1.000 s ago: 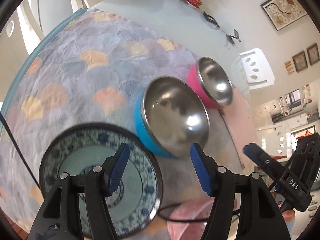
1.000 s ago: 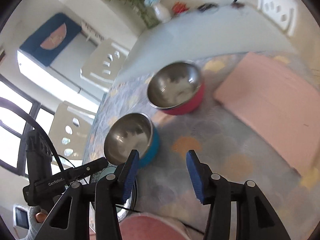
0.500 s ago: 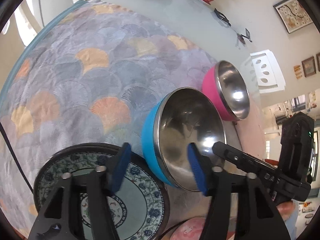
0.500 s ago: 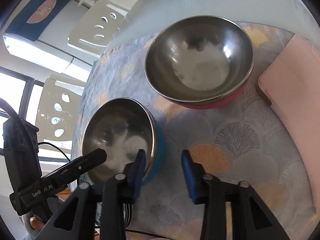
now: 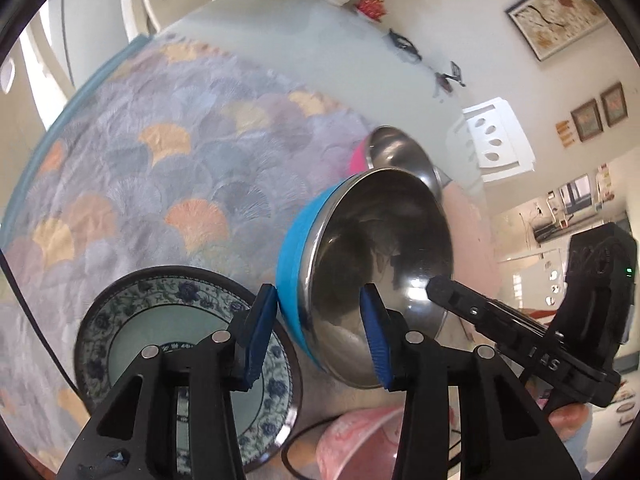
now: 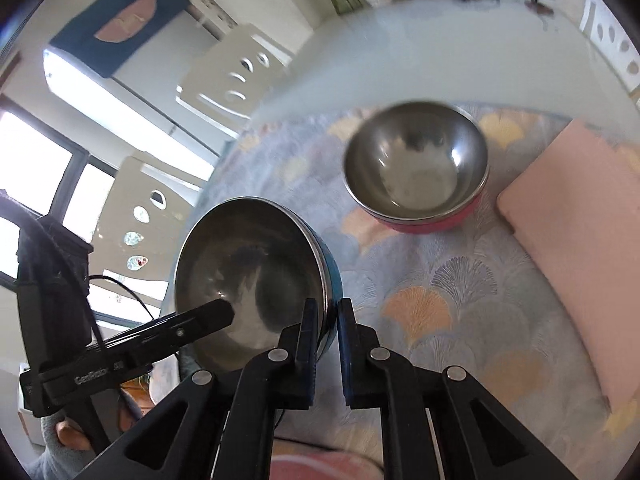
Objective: Organize plates and bowls
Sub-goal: 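Move the right gripper to the blue steel bowl and grasp its rim, then lift the blue steel bowl, lower it into the pink bowl, open right gripper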
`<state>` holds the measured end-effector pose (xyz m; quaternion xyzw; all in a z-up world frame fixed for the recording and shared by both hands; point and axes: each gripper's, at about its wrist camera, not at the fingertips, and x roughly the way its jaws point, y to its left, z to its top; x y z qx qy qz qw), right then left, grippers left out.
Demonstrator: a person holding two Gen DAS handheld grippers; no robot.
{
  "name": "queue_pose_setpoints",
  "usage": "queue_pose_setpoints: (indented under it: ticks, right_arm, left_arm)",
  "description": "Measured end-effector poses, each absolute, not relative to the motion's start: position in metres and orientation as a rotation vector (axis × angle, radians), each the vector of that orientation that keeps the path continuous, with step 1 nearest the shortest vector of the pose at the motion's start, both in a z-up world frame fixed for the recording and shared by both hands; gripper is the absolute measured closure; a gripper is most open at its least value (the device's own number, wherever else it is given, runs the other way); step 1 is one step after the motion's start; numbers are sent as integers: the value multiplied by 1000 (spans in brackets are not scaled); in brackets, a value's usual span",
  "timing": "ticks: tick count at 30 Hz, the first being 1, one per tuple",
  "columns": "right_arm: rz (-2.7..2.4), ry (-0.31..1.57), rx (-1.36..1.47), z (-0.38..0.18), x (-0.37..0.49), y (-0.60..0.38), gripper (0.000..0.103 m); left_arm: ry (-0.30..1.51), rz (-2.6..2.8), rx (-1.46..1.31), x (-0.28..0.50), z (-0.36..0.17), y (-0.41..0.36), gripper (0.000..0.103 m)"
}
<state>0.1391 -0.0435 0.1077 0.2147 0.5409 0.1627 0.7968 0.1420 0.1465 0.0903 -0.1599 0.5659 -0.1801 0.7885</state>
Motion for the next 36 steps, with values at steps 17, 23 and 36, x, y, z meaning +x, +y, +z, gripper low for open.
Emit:
queue_pose_setpoints:
  ticks: [17,23,36]
  right_arm:
    - [276,1078,528,166,20,-33,91]
    - [205,1102,595,161,-22,-32,90]
    - [108,1200,779,125,-70,-51,89]
  left_arm:
    - [1179,-499,-272,80,125,138,60]
    - [1213,-548,-209,68,119,121,60]
    - [1315,-621,-164,51,89,99,58]
